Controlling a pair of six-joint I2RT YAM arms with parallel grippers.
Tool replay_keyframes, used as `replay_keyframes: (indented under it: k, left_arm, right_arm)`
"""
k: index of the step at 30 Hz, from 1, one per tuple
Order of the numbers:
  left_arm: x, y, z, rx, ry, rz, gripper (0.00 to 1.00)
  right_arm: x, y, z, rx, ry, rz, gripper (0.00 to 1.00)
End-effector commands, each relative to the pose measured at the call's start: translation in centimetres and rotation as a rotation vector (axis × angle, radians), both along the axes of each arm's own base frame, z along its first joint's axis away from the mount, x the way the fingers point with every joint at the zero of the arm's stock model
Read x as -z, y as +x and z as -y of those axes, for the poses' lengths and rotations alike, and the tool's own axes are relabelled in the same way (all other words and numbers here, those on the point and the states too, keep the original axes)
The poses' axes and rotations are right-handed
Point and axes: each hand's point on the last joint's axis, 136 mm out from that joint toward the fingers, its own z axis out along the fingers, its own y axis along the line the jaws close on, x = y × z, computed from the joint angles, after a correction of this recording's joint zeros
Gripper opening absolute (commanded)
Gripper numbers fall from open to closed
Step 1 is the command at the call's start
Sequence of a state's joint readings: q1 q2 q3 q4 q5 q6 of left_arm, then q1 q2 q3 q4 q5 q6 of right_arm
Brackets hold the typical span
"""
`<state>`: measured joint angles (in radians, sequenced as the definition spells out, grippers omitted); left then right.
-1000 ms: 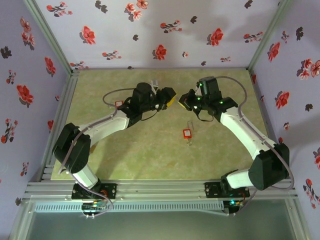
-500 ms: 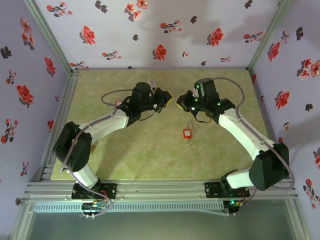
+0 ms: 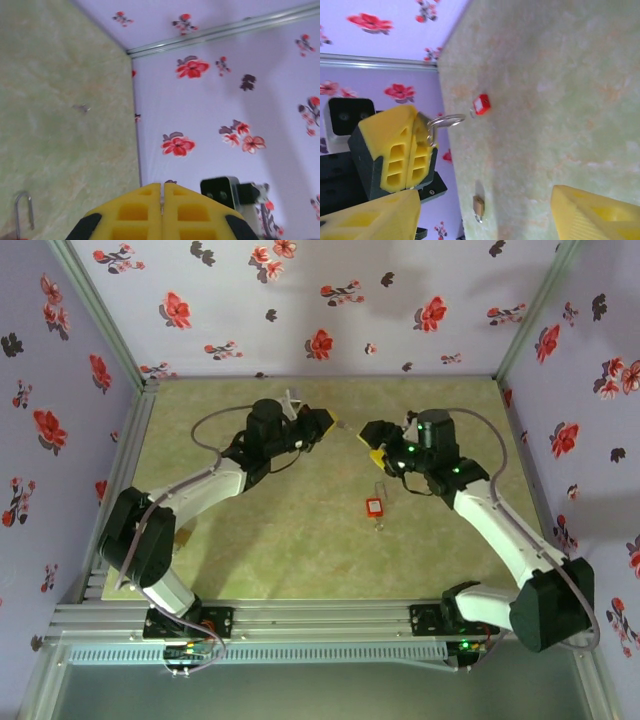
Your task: Unlock with the key
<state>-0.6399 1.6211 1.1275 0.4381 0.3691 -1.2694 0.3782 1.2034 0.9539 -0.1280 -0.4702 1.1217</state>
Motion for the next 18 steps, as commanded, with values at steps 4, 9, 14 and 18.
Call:
replay_keyframes:
  k: [4,9,14,18]
  left_arm:
    - [-5.6,-1.6,0.6,0.114,-0.042,0.213,0.00]
    - [-5.8,-1.7,0.7,0.125,-0.022,0.211,0.00]
    - [-6.1,-1.6,0.9,0.131,-0.023,0.213,0.00]
    - [-6.1,-1.7,1.0,0.139,-0.026,0.210,0.00]
  right_arm:
    - [-6.3,0.3,-2.3,-0.096,0.241,0.227,0.71]
    - [-6.6,0.5,-3.2,-0.116,0.297,0.243,0.68]
    - [-5.4,0.2,-4.5,-0.140,0.299,0.219,0.65]
    - [-5.0,0.4,-4.9,-0.132,0.314,0.216,0.59]
